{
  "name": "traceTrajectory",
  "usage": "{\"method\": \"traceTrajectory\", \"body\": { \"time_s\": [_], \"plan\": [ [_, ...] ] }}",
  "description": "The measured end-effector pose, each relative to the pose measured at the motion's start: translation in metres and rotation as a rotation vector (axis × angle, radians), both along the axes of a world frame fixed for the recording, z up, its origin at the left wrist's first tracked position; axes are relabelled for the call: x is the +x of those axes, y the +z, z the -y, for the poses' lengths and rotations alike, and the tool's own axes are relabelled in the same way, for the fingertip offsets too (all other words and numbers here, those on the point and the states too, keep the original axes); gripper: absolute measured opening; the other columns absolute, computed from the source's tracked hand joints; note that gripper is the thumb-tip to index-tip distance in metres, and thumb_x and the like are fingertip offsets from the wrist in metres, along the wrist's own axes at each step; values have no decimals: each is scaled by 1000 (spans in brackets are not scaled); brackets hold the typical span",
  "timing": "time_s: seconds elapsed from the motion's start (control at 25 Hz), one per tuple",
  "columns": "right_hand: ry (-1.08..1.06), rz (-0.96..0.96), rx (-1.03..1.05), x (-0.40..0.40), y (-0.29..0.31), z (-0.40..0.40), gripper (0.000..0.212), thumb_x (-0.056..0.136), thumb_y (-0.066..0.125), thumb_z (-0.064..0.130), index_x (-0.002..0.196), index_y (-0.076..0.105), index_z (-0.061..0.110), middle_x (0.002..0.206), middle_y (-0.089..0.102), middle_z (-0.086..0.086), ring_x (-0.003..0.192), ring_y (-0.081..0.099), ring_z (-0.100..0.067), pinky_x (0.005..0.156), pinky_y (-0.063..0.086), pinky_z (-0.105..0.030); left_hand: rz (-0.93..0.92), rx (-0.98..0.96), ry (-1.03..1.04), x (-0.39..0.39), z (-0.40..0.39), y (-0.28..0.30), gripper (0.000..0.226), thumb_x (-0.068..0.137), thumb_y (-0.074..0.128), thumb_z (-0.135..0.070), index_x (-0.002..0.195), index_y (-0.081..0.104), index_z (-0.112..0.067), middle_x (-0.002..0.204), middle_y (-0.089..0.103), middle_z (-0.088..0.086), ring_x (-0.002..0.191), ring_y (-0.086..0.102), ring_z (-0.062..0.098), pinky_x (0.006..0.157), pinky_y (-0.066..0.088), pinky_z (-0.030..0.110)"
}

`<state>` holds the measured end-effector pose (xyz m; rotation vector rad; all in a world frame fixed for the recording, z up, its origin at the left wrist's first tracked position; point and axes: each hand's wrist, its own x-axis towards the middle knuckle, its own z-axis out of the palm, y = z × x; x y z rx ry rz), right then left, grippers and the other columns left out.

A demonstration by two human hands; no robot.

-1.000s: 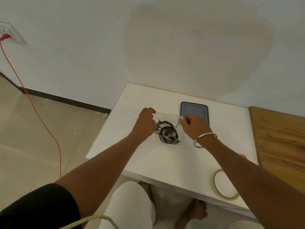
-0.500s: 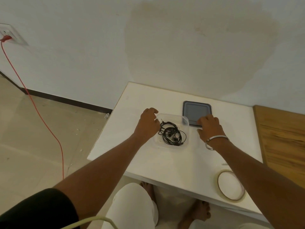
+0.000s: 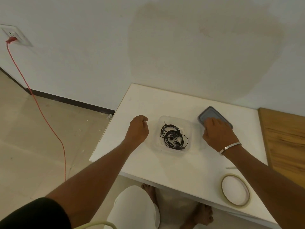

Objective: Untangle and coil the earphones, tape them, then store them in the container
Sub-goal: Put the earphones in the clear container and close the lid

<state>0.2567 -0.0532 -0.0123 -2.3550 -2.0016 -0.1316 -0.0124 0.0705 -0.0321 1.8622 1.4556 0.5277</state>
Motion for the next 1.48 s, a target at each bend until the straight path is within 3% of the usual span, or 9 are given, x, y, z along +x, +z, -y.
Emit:
{"method": "traceTrajectory", "body": {
  "time_s": [0.16, 0.36, 0.44, 0.56, 0.8, 0.92, 1.04, 1.32, 1.48],
  "plan": [
    [-131, -91, 315, 7, 28, -2, 28, 79, 53, 3, 106, 50, 1, 87, 58, -22, 64, 55, -36, 53, 49, -39, 129, -125, -40, 12, 11, 8, 23, 100, 42, -16, 112, 60, -8, 102, 62, 6, 79, 62, 20, 72, 59, 36],
    [-505, -747, 734, -3, 51, -21, 29, 95, 37, 11, 124, 42, 10, 105, 59, -19, 83, 59, -27, 64, 47, -27, 84, -67, -70, 24, 18, 12, 25, 101, 38, -16, 111, 59, -6, 101, 62, 3, 85, 57, 18, 75, 48, 31],
    [-660, -898, 722, -11, 50, -26, 30, 97, 35, 10, 124, 46, 7, 112, 61, -22, 100, 59, -33, 78, 44, -32, 76, -71, -59, 25, 21, 12, 25, 101, 40, -16, 112, 59, -6, 100, 61, 1, 87, 58, 18, 75, 46, 28],
    [-764, -1013, 545, -36, 31, -20, 30, 97, 36, 10, 123, 50, 6, 119, 59, -20, 110, 55, -34, 79, 36, -26, 105, -145, -18, 27, 25, 13, 24, 99, 43, -15, 116, 58, -8, 102, 60, 3, 83, 60, 21, 78, 54, 36],
    [-721, -1012, 440, -78, 0, -8, 28, 98, 37, 8, 121, 51, 2, 123, 54, -18, 112, 52, -32, 92, 41, -33, 177, -234, -29, 34, 33, 12, 22, 99, 43, -16, 114, 57, -8, 99, 60, 6, 77, 67, 27, 72, 61, 41],
    [-781, -936, 401, -84, -4, -11, 26, 98, 37, 10, 118, 53, 8, 123, 52, -14, 114, 48, -34, 93, 40, -48, 205, -264, -50, 37, 34, 11, 23, 101, 39, -19, 108, 58, -9, 98, 65, 10, 80, 68, 27, 63, 60, 31],
    [-815, -876, 340, -86, -7, -11, 26, 97, 37, 11, 118, 52, 9, 124, 49, -16, 114, 46, -36, 88, 40, -49, 252, -312, -48, 36, 34, 10, 26, 101, 43, -27, 111, 59, -9, 98, 64, 7, 73, 65, 17, 51, 53, 17],
    [-672, -798, 291, -83, -12, 1, 28, 93, 43, 7, 120, 51, 5, 121, 47, -18, 108, 51, -34, 90, 47, -47, 192, -285, -92, 35, 33, 9, 44, 93, 61, -35, 129, 53, -13, 94, 57, -5, 71, 67, 19, 67, 60, 29],
    [-645, -980, 301, -73, -14, 5, 35, 94, 48, 9, 128, 46, 4, 107, 55, -16, 90, 55, -23, 84, 42, -27, 179, -288, -93, 37, 31, 9, 45, 92, 63, -30, 132, 52, -11, 89, 54, -7, 74, 68, 25, 76, 60, 38]
  ]
}}
